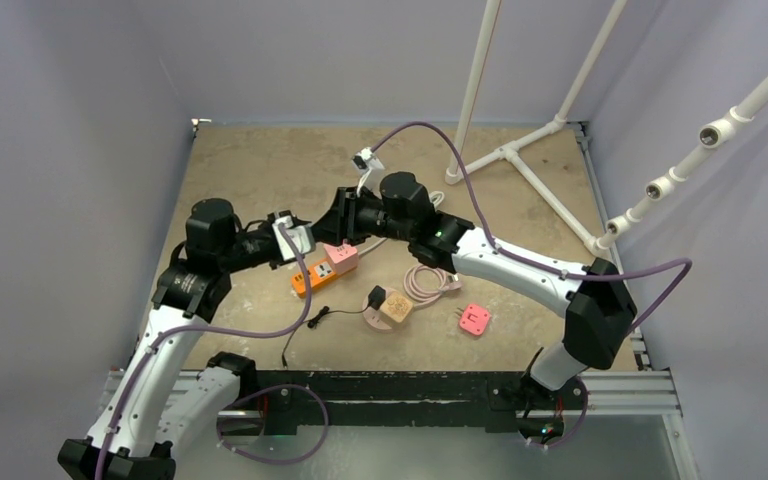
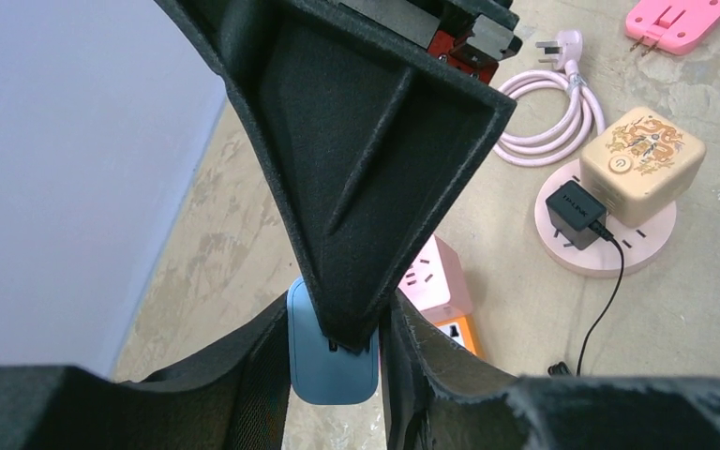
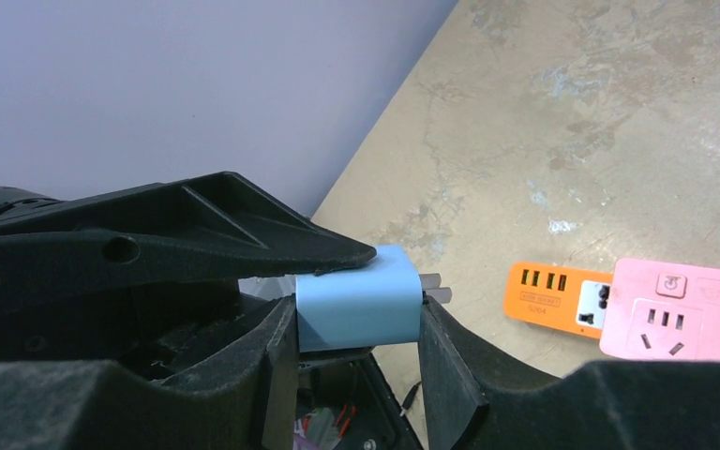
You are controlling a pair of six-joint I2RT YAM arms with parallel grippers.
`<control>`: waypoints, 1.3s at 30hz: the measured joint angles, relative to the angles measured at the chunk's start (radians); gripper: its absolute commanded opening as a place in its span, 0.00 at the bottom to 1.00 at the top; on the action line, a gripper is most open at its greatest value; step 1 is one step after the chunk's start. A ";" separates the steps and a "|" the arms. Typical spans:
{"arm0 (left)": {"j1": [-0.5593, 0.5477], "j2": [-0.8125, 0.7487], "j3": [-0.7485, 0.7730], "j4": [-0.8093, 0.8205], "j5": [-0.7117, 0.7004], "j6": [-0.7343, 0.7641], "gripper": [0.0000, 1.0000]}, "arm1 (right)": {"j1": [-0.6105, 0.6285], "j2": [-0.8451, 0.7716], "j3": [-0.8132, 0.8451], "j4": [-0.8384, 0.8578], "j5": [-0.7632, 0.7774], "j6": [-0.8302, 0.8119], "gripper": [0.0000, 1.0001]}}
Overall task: Insert the plug
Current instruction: Insert the plug into the socket.
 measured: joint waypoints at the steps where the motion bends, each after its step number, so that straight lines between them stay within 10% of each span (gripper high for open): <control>1: 0.000 -0.009 -0.004 0.002 0.001 0.000 0.36 | 0.000 -0.003 -0.002 0.001 -0.003 0.000 0.09; 14: 0.000 -0.071 -0.047 0.053 0.000 -0.043 0.40 | -0.012 -0.006 -0.008 0.024 -0.051 0.007 0.07; 19: 0.000 -0.084 -0.069 0.056 0.003 -0.045 0.61 | -0.018 -0.006 -0.008 0.029 -0.055 0.007 0.07; 29: 0.000 -0.071 -0.069 0.074 -0.005 -0.052 0.43 | -0.027 -0.007 -0.015 0.035 -0.065 0.006 0.06; 35: 0.000 -0.056 -0.069 0.089 -0.004 -0.050 0.00 | -0.030 -0.007 -0.021 0.033 -0.082 -0.002 0.08; 39: 0.000 -0.043 -0.069 0.097 -0.002 -0.052 0.00 | -0.032 -0.007 -0.023 0.032 -0.083 -0.005 0.48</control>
